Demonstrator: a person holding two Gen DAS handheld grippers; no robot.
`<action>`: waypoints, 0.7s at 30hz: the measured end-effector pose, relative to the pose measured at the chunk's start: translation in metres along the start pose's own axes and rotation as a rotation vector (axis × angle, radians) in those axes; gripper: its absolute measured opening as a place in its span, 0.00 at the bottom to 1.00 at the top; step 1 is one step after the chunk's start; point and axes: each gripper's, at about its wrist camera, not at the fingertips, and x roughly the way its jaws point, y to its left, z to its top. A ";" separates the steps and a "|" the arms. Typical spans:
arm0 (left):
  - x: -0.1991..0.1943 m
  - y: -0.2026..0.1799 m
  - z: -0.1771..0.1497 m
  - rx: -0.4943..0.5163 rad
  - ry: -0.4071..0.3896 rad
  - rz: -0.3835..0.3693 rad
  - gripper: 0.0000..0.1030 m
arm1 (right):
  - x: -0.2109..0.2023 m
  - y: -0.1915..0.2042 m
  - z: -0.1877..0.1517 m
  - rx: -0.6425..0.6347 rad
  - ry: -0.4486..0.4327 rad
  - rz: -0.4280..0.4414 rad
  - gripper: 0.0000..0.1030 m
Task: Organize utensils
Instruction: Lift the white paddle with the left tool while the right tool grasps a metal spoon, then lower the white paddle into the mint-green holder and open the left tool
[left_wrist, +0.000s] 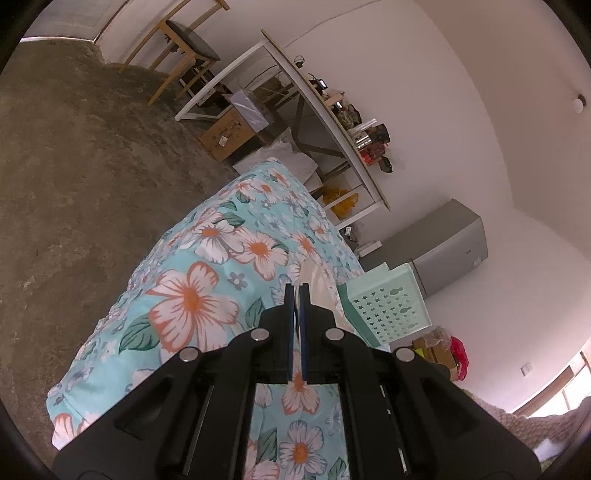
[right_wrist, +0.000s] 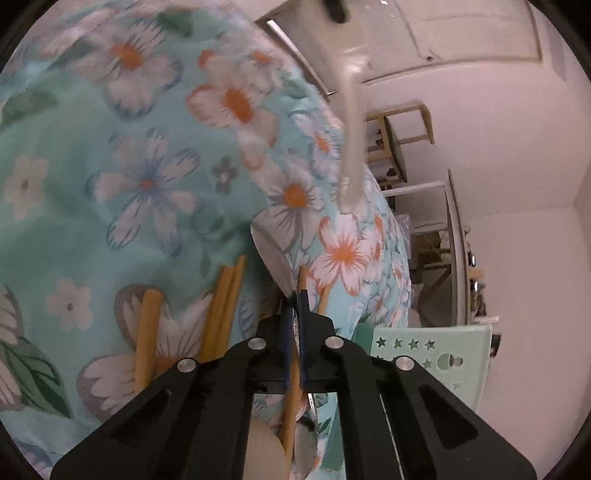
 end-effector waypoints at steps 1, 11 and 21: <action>-0.001 -0.001 0.000 0.002 -0.005 0.003 0.02 | -0.003 -0.006 -0.001 0.046 -0.009 0.004 0.02; -0.012 -0.033 0.010 0.057 -0.052 -0.002 0.02 | -0.048 -0.065 -0.015 0.554 -0.100 0.016 0.02; -0.010 -0.102 0.034 0.192 -0.098 -0.053 0.02 | -0.073 -0.104 -0.066 0.955 -0.210 -0.011 0.02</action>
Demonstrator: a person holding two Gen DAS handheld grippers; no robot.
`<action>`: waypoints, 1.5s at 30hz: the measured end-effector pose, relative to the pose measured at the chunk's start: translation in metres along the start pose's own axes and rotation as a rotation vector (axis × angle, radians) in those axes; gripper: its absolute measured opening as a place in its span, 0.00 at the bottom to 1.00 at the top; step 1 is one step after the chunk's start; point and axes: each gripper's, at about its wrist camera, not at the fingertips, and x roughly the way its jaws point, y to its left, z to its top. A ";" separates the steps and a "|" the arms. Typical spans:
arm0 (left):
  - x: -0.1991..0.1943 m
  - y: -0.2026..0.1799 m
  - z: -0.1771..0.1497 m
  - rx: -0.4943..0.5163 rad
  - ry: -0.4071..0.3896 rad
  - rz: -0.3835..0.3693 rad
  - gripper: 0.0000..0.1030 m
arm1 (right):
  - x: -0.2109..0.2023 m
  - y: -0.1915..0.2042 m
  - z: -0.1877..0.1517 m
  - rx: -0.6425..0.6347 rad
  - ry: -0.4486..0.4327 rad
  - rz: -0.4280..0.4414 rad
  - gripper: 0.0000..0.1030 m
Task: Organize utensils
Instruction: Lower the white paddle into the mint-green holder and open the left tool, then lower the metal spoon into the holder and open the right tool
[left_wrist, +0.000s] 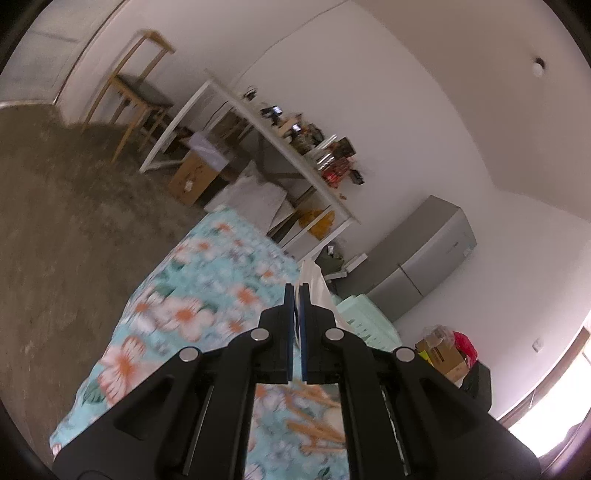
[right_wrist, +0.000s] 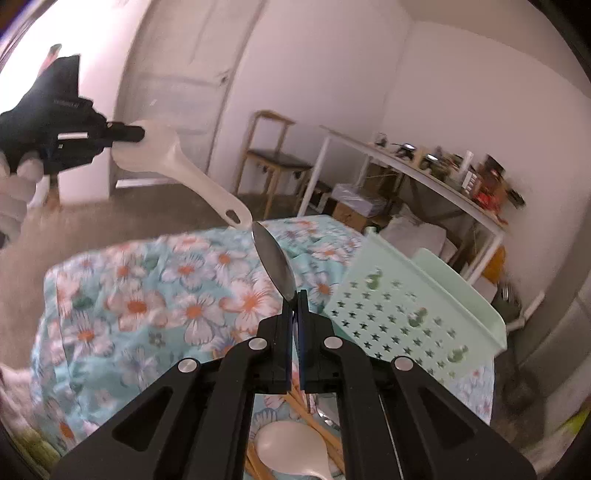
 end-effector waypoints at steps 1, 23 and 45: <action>0.002 -0.007 0.005 0.012 -0.005 -0.006 0.02 | -0.005 -0.006 -0.001 0.032 -0.013 -0.004 0.02; 0.163 -0.201 0.017 0.700 0.150 0.274 0.02 | -0.086 -0.140 0.013 0.306 -0.367 -0.123 0.02; 0.219 -0.179 0.006 0.526 0.173 0.168 0.41 | -0.080 -0.209 0.020 0.462 -0.450 -0.017 0.02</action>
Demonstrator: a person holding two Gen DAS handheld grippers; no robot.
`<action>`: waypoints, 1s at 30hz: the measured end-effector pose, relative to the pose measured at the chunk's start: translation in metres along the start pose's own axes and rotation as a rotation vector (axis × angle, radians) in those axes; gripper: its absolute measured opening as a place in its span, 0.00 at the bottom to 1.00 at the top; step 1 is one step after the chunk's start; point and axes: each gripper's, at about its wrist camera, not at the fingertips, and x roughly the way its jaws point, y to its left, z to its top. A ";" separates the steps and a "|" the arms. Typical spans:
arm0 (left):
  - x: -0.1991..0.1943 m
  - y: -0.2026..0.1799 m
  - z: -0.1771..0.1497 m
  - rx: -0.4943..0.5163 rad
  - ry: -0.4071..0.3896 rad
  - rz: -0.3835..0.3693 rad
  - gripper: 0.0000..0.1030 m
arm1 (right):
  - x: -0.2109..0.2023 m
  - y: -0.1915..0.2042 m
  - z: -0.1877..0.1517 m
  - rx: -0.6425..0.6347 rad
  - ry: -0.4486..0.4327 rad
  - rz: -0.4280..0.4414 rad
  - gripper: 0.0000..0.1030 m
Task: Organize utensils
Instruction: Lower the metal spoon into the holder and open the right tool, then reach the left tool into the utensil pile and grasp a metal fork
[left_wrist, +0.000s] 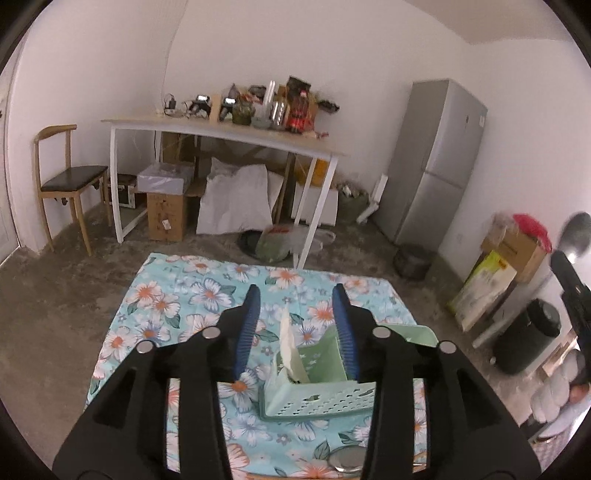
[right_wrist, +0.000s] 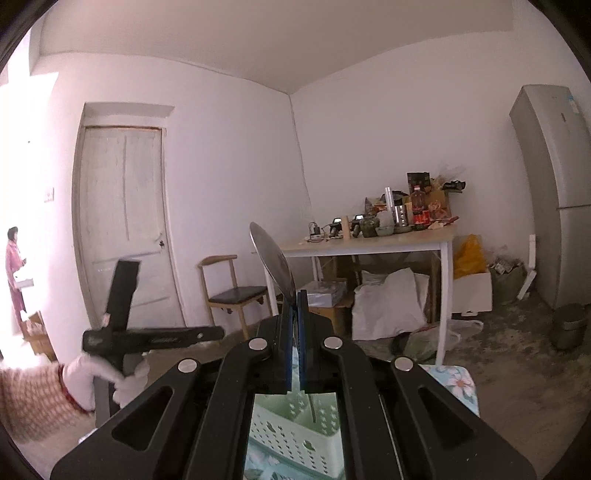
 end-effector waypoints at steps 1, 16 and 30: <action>-0.005 0.003 -0.004 -0.003 -0.013 -0.001 0.42 | 0.002 -0.001 0.002 0.001 -0.002 0.001 0.02; -0.063 0.058 -0.097 -0.129 0.012 0.001 0.56 | 0.093 -0.041 -0.078 0.123 0.237 -0.039 0.05; -0.073 0.054 -0.138 -0.168 0.064 -0.078 0.57 | 0.035 -0.021 -0.065 0.091 0.212 -0.166 0.58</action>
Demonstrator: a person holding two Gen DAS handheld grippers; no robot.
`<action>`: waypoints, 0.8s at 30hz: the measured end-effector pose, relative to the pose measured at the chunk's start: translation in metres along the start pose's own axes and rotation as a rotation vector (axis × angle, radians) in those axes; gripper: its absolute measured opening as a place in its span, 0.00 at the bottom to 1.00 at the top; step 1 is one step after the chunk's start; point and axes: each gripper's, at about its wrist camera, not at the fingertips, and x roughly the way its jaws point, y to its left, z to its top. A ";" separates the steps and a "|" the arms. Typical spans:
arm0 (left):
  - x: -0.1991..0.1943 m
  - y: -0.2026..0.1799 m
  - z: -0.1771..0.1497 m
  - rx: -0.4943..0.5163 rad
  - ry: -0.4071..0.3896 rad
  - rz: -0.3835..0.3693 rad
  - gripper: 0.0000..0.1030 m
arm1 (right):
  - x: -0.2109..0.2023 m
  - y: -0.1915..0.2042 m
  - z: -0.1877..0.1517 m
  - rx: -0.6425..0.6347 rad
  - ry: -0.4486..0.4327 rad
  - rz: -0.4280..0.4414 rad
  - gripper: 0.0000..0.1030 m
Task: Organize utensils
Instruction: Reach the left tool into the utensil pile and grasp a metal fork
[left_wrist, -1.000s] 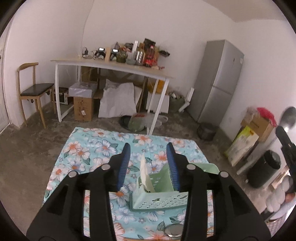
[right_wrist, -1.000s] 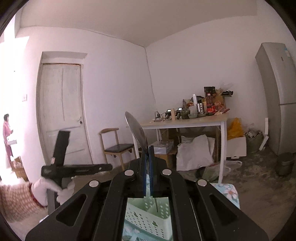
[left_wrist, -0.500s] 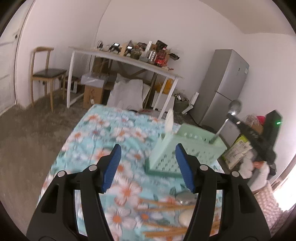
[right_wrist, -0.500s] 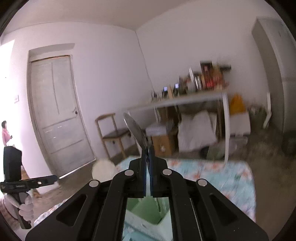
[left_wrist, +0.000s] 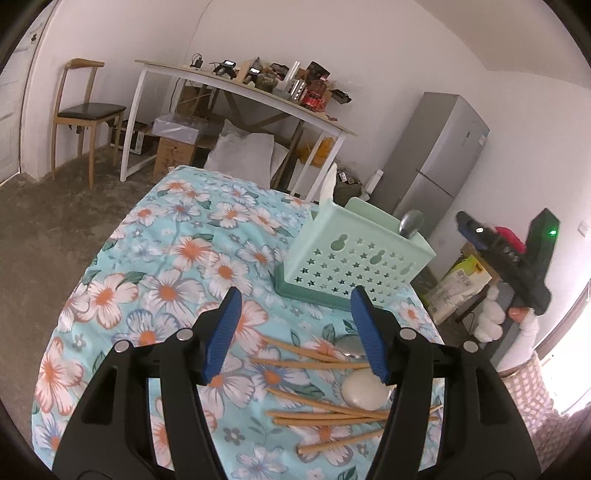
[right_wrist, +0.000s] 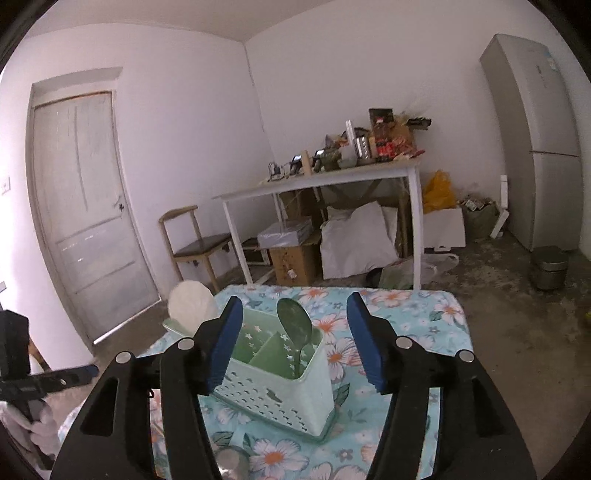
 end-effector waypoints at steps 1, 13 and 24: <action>-0.001 0.000 -0.002 -0.002 0.001 -0.003 0.58 | -0.007 0.002 -0.001 0.005 -0.007 -0.001 0.60; 0.005 -0.005 -0.031 -0.010 0.096 -0.045 0.62 | -0.045 0.015 -0.095 0.189 0.224 -0.005 0.62; 0.060 -0.042 -0.031 0.054 0.201 -0.131 0.62 | -0.032 0.009 -0.141 0.282 0.330 -0.023 0.62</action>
